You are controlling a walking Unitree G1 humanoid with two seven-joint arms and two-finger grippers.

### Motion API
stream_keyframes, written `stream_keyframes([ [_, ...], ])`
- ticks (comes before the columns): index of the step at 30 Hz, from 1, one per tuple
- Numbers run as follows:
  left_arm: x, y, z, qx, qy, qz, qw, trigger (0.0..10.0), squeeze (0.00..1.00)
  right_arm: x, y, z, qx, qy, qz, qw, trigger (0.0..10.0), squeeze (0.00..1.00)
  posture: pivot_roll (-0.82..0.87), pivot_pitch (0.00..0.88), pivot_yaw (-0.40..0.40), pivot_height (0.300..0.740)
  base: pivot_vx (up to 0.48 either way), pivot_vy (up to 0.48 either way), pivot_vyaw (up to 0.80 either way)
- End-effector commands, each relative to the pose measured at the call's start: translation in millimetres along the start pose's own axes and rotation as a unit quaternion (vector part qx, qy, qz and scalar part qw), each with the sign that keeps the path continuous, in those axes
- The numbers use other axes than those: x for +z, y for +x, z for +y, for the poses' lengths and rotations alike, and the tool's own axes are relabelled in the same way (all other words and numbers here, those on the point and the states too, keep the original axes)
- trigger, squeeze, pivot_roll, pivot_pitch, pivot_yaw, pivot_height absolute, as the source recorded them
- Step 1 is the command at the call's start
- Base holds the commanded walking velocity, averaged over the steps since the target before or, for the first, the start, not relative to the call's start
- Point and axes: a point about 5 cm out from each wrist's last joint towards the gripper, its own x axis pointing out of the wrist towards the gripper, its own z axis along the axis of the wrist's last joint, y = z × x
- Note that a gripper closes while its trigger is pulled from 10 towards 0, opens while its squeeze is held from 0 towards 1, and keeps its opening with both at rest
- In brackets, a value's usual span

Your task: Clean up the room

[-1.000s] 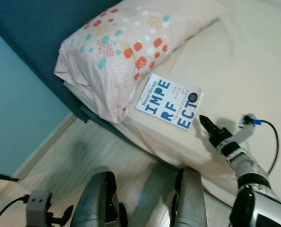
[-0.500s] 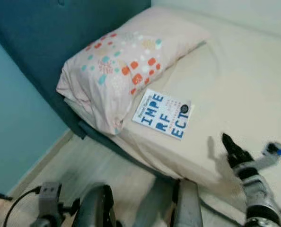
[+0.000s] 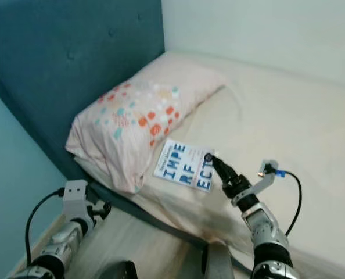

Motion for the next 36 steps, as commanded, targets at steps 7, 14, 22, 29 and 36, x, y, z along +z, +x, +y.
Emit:
stream_keyframes([
  [7, -72, -29.2, 14.6, 0.048, -0.009, 0.145, 0.988, 10.0, 0.0, -59, -47.0, -32.9, -0.152, 0.007, 0.122, 0.981, 10.0, 0.0, -0.05, 0.04, 0.007, 0.655, 0.0, 0.0, 0.0],
  [14, -118, -60.9, 30.8, 0.073, 0.016, 0.236, 0.969, 10.0, 0.0, -97, -102.0, -53.4, -0.299, 0.026, 0.193, 0.934, 10.0, 0.0, -0.06, 0.037, 0.013, 0.684, 0.0, 0.0, 0.0],
  [22, -132, -73.6, 36.7, 0.061, 0.049, 0.264, 0.961, 10.0, 0.0, -143, -175.7, -56.3, -0.442, 0.069, 0.269, 0.853, 10.0, 0.0, -0.05, 0.029, 0.008, 0.713, 0.0, 0.0, 0.0],
  [29, -128, -69.5, 33.5, 0.058, 0.052, 0.26, 0.962, 10.0, 0.0, -149, -182.5, -54.5, -0.45, 0.064, 0.29, 0.842, 10.0, 0.0, -0.04, 0.026, 0.006, 0.732, 0.0, 0.0, 0.0],
  [36, -116, -57.5, 20.9, 0.038, 0.041, 0.241, 0.969, 10.0, 0.0, -140, -195.9, -62.8, -0.498, 0.008, 0.331, 0.802, 10.0, 0.0, -0.03, 0.022, 0.001, 0.74, 0.0, 0.0, 0.0],
])
